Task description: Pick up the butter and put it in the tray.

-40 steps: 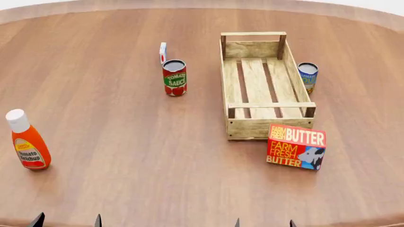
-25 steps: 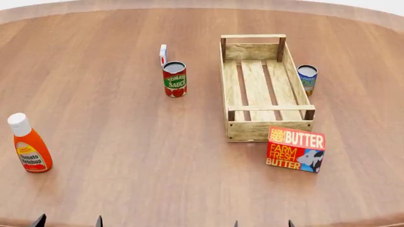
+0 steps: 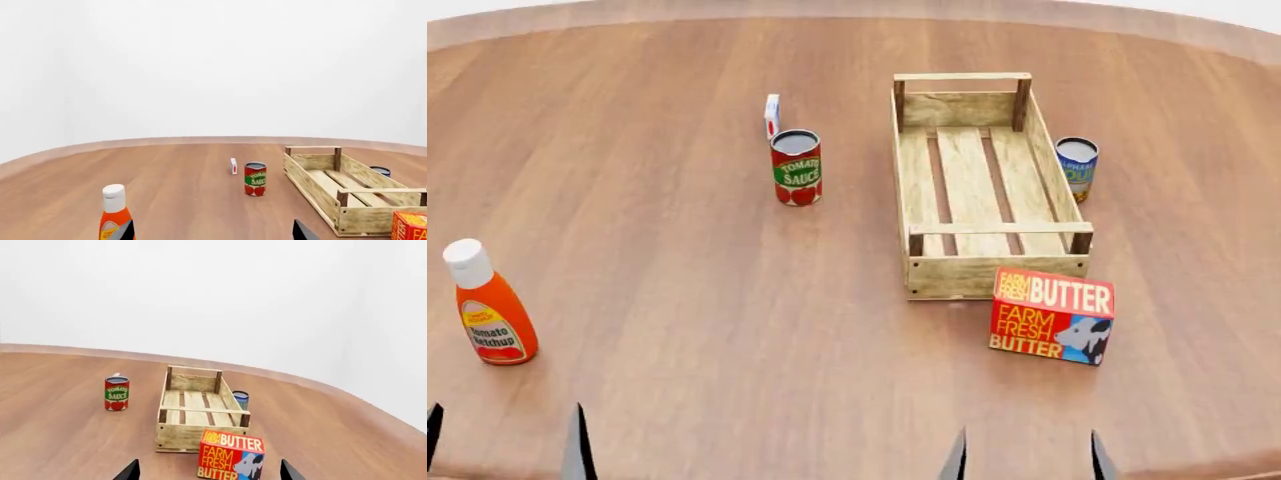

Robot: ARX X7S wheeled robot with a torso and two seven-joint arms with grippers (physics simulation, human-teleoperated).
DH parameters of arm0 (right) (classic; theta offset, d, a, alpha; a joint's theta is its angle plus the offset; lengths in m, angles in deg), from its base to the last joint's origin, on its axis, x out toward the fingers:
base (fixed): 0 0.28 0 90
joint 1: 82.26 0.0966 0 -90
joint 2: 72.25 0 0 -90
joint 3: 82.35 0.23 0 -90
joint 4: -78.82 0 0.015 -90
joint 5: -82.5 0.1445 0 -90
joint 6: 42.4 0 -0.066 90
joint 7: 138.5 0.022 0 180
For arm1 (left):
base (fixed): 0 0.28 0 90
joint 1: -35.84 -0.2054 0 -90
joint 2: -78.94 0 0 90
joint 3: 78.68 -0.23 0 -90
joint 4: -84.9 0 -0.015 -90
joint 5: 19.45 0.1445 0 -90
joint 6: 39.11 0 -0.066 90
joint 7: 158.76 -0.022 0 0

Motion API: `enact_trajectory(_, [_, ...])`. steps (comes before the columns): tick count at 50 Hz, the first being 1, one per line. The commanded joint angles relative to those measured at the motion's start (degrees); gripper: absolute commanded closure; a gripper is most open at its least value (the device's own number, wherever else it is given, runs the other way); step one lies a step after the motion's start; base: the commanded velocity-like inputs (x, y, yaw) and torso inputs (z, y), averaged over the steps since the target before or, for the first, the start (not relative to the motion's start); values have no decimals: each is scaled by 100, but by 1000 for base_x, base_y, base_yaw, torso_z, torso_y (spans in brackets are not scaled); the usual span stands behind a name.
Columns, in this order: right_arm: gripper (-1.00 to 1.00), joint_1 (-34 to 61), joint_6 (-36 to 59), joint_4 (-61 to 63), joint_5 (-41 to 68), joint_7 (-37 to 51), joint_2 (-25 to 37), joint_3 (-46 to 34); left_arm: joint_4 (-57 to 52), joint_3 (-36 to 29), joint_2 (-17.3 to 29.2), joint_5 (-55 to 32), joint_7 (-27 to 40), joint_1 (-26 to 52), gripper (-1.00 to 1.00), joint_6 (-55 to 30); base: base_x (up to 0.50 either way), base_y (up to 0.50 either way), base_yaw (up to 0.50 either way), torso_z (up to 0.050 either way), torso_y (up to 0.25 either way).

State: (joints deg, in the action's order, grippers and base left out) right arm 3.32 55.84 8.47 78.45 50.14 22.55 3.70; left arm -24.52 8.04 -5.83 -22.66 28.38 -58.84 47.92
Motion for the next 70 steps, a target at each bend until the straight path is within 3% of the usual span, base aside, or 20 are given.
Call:
enact_trajectory(1, [-100, -72, 800, 1725, -286, 120, 121, -125, -1539, 42, 197, -36, 222, -129, -100, -631, 0, 0, 0, 0, 0])
enact_trajectory(7, [-100, 81, 1543, 2738, -529, 38, 166, -331, -2339, 196, 301, -150, 333, -74, -100, -1099, 0, 0, 0, 0, 0])
enact_trajectory(16, [-100, 289, 2168, 3156, -694, 41, 162, -501, -2879, 301, 392, -264, 447, 27, -100, -1505, 0, 0, 0, 0, 0])
enact_trajectory(23, [-100, 265, 2072, 3134, -693, 94, 244, -562, -3006, 251, 445, -198, 522, 47, -100, -1583, 75, 0, 0, 0, 0])
enact_trajectory(70, [-100, 339, 2273, 3224, -454, 374, 454, -673, -3222, 130, 674, -437, 718, -7, -100, -1578, 500, 0, 0, 0, 0])
